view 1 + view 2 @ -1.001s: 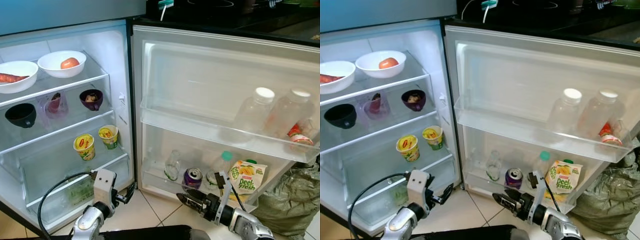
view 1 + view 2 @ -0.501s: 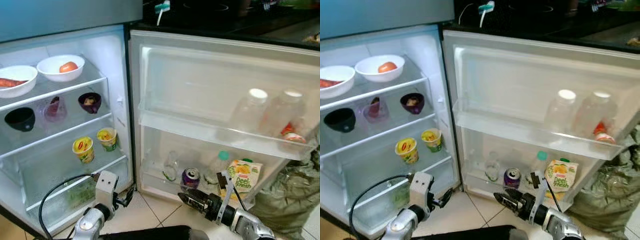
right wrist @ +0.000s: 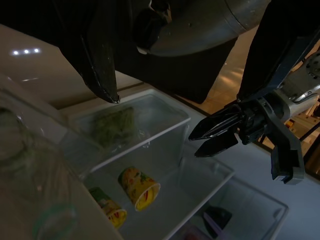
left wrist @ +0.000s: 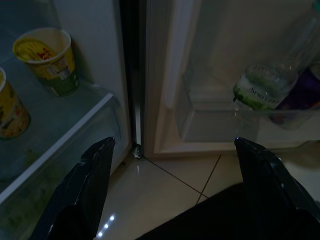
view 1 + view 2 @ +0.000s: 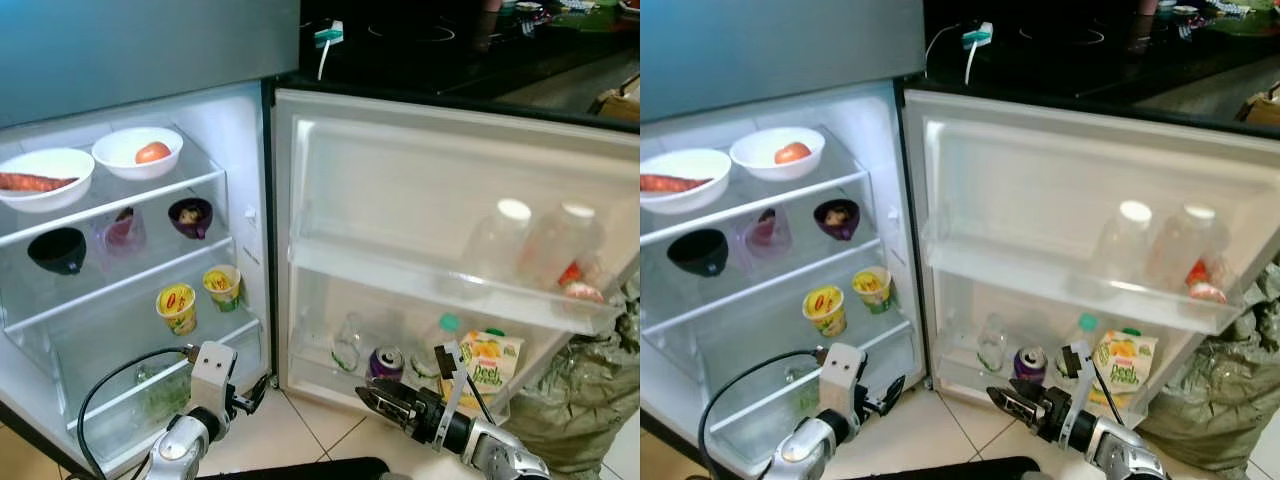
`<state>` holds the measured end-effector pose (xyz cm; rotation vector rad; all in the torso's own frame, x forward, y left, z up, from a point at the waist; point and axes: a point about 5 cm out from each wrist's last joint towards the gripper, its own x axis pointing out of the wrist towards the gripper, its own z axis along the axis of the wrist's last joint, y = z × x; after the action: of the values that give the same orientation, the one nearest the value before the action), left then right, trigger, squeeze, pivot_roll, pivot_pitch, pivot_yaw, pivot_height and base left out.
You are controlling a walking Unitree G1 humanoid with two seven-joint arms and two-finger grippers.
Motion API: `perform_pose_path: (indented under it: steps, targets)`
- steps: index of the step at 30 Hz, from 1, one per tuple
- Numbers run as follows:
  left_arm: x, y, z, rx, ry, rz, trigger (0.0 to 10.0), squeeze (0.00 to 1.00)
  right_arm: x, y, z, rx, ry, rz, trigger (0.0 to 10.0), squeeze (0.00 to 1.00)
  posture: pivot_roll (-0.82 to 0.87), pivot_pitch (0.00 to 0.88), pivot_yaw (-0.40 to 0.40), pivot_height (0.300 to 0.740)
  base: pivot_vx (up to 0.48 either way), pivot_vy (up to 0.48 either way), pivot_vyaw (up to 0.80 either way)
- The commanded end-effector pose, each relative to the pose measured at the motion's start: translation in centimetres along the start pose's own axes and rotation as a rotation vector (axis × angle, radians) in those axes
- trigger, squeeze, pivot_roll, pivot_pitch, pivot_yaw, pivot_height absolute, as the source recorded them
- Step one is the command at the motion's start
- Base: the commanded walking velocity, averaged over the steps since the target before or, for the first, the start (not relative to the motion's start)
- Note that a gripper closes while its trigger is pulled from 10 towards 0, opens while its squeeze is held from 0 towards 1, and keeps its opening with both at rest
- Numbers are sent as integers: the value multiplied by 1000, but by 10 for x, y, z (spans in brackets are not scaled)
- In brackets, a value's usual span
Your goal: Restocking fridge
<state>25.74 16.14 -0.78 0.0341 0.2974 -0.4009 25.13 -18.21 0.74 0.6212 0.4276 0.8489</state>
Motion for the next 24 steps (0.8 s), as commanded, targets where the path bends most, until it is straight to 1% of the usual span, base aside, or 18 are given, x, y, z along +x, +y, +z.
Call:
perform_pose_path:
  steps: [1, 4, 5, 8, 13, 15, 24]
  targets:
    - [-2, 3, -2, 22, 19, 0, 10000, 0, -1, 0, -1, 5, -1, 2, 10000, 0, -5, 0, -45, 642, 0, 0, 0]
    - [-3, 2, -4, 23, 23, -3, 10000, 0, 0, 0, 0, 6, -1, 9, 10000, 0, -5, 0, -45, 652, 0, 0, 0]
    - [-3, 2, -6, 33, 44, -7, 10000, 0, 0, 0, 0, 7, -2, 11, 10000, 0, -5, 0, -45, 657, -322, 0, 0]
    - [-3, -1, -9, 45, 74, -22, 10000, 0, 0, 0, 0, 11, -2, 15, 10000, 0, -3, 0, -45, 672, -480, 0, 0]
    - [-3, -2, -9, 45, 71, -22, 10000, 0, 0, 0, 0, 11, -1, 17, 10000, 0, -3, 0, -45, 682, -480, 0, 0]
    - [-3, -3, -8, 28, 50, -26, 10000, 0, 0, 0, 0, 11, -1, 22, 10000, 0, -4, 0, -45, 697, 0, 0, 0]
    - [-2, -2, -7, 32, 48, -24, 10000, 0, 0, 2, 0, 12, -1, 42, 10000, 0, -4, 0, -45, 732, 0, 0, 0]
